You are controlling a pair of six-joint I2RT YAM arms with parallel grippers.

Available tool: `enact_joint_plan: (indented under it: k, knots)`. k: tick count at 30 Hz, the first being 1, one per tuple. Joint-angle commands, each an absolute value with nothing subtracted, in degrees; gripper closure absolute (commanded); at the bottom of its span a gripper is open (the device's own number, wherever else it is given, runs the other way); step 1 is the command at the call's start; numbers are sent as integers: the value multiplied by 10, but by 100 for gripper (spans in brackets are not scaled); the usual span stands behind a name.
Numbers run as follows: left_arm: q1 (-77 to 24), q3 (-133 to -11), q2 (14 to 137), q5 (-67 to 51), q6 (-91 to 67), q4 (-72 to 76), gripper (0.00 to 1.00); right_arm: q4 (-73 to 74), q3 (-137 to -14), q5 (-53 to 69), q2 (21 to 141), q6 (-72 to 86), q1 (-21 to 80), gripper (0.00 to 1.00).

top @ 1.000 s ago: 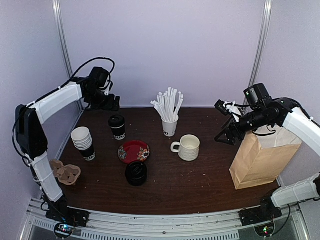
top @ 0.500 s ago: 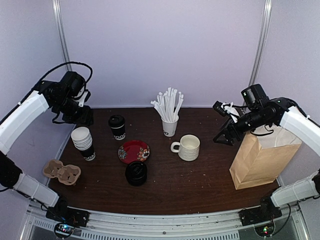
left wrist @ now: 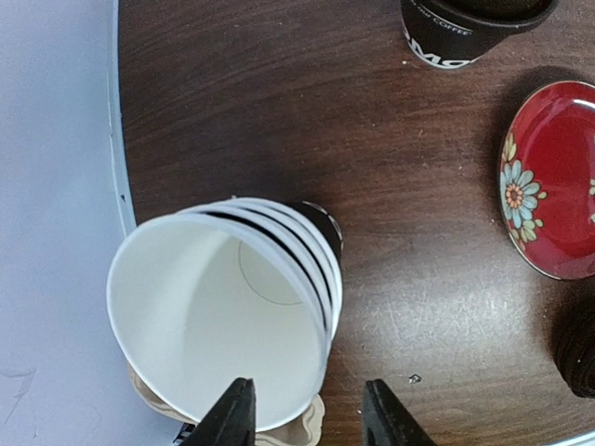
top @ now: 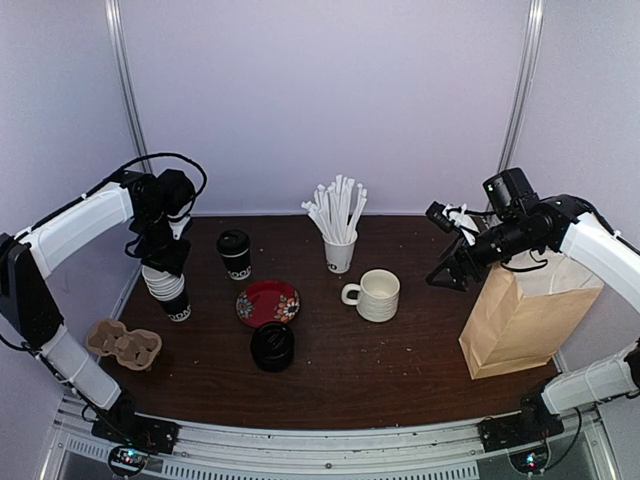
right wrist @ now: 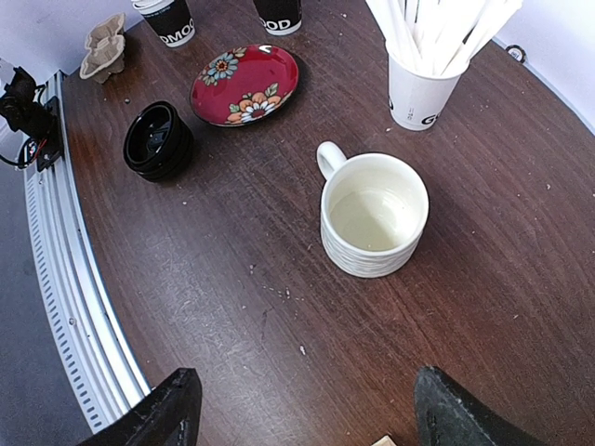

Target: Pack the takeout coffee

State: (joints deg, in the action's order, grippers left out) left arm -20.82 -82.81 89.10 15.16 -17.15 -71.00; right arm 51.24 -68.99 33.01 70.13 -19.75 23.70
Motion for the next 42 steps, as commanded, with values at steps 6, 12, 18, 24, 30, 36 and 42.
enact_joint_plan:
  k: [6, 12, 18, 24, 30, 36, 42]
  knots:
    - [-189, -842, 910, 163, -144, -701, 73, 507, -691, 334, 691, -201, 233, 18]
    - [-188, -847, 917, 161, -141, -701, 86, 508, -690, 332, 689, -200, 233, 18]
    - [-188, -849, 922, 162, -136, -700, 91, 508, -690, 331, 689, -200, 233, 18]
    - [-190, -872, 917, 207, -120, -718, 100, 508, -692, 331, 690, -200, 233, 18]
    - [-206, -911, 912, 167, -105, -725, 100, 507, -692, 331, 692, -200, 233, 18]
    - [-224, -941, 949, 185, -102, -759, 100, 508, -694, 331, 693, -200, 233, 18]
    - [-228, -955, 958, 281, -123, -768, 100, 506, -690, 329, 689, -200, 232, 18]
